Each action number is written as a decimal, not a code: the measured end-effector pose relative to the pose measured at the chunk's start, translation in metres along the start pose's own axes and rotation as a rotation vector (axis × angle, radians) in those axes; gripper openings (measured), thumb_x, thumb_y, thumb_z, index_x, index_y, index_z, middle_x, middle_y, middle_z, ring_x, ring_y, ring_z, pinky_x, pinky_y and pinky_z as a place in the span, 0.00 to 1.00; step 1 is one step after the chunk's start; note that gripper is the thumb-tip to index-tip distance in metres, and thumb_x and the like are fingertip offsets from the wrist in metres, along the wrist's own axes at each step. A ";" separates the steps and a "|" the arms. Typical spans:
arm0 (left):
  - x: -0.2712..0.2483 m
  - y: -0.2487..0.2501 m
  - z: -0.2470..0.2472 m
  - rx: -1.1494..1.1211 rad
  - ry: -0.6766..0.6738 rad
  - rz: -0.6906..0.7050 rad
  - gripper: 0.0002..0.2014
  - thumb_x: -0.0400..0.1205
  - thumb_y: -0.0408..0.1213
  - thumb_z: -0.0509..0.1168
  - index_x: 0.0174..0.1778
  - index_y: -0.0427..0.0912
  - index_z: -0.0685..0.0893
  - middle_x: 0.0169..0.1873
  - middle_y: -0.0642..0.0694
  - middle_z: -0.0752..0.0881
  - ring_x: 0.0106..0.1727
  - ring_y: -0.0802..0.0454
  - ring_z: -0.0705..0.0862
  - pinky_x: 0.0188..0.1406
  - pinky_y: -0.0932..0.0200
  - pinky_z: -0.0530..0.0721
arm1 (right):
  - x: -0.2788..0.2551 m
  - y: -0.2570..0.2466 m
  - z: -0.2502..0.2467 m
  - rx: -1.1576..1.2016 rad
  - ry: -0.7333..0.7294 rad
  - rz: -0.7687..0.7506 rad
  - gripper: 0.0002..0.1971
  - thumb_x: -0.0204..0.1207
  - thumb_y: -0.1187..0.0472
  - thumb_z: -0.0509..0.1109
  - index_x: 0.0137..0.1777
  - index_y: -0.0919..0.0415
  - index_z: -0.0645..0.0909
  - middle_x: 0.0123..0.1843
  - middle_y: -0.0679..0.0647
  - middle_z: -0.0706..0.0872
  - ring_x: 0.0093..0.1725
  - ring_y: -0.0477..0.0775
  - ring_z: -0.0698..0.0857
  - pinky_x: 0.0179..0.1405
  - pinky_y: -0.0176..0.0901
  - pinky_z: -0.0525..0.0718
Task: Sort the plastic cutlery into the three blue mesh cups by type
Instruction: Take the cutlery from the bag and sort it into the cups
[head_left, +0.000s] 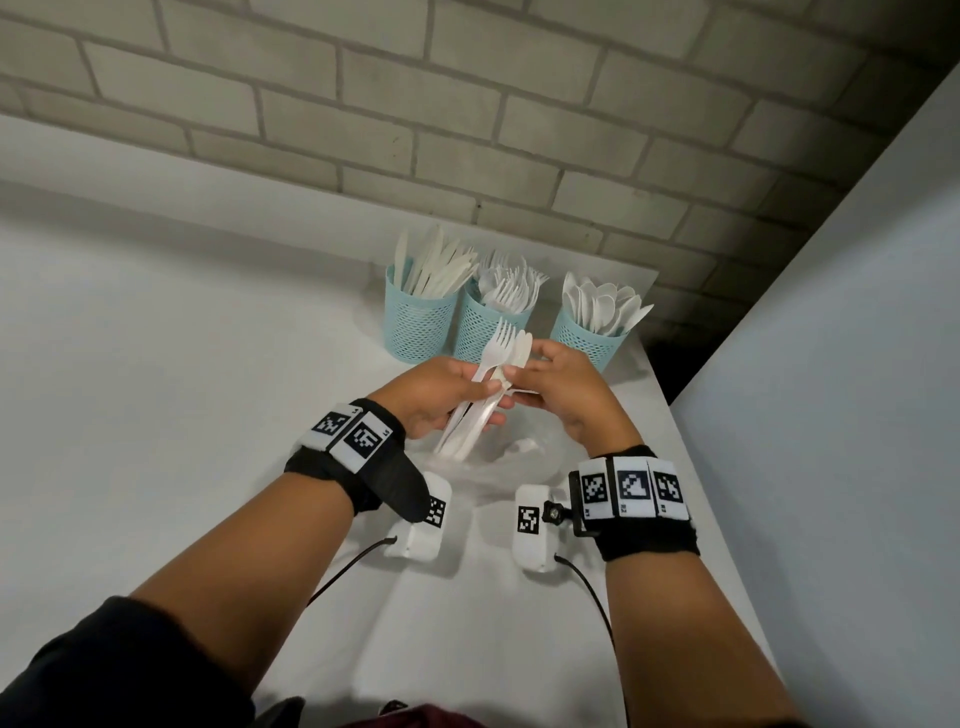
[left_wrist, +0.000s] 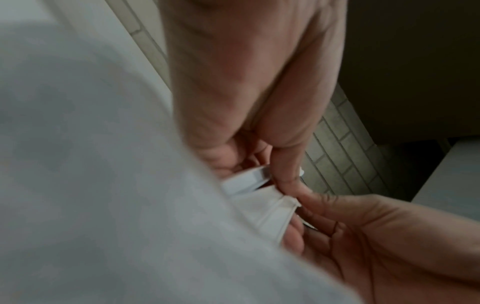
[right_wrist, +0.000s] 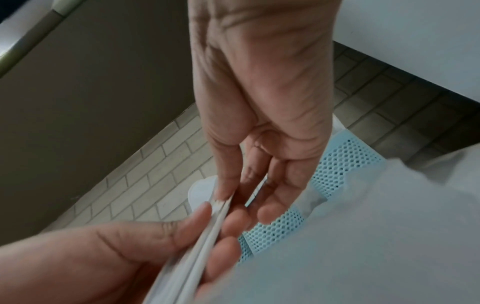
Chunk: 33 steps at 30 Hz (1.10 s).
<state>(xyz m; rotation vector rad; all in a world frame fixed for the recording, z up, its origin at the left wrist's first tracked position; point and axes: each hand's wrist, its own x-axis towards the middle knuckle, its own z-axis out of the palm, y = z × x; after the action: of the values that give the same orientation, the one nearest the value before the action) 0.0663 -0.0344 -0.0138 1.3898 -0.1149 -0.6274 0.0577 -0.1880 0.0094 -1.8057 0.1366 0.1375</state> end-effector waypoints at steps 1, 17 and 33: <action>0.000 0.000 0.000 -0.006 -0.002 -0.002 0.07 0.84 0.30 0.61 0.52 0.36 0.84 0.42 0.41 0.89 0.37 0.51 0.90 0.40 0.60 0.90 | 0.001 0.001 -0.001 0.011 0.003 0.004 0.14 0.75 0.71 0.70 0.59 0.63 0.79 0.48 0.56 0.88 0.44 0.51 0.87 0.53 0.47 0.85; 0.002 0.023 -0.007 -0.118 0.102 0.102 0.10 0.82 0.37 0.64 0.52 0.34 0.85 0.40 0.42 0.90 0.36 0.52 0.91 0.35 0.60 0.89 | 0.034 -0.056 -0.007 0.115 0.081 -0.053 0.14 0.74 0.76 0.69 0.57 0.64 0.77 0.45 0.57 0.86 0.42 0.54 0.87 0.37 0.42 0.90; -0.004 0.035 -0.056 -0.110 0.404 0.172 0.14 0.86 0.48 0.54 0.48 0.46 0.83 0.36 0.50 0.81 0.28 0.61 0.70 0.23 0.71 0.68 | 0.108 -0.074 0.072 -0.394 0.368 -0.576 0.12 0.77 0.69 0.66 0.59 0.61 0.76 0.40 0.59 0.83 0.37 0.57 0.82 0.35 0.42 0.78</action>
<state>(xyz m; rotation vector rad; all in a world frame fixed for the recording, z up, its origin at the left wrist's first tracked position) 0.0990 0.0187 0.0092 1.3571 0.1210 -0.1994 0.1754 -0.1024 0.0451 -2.1743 -0.1658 -0.6176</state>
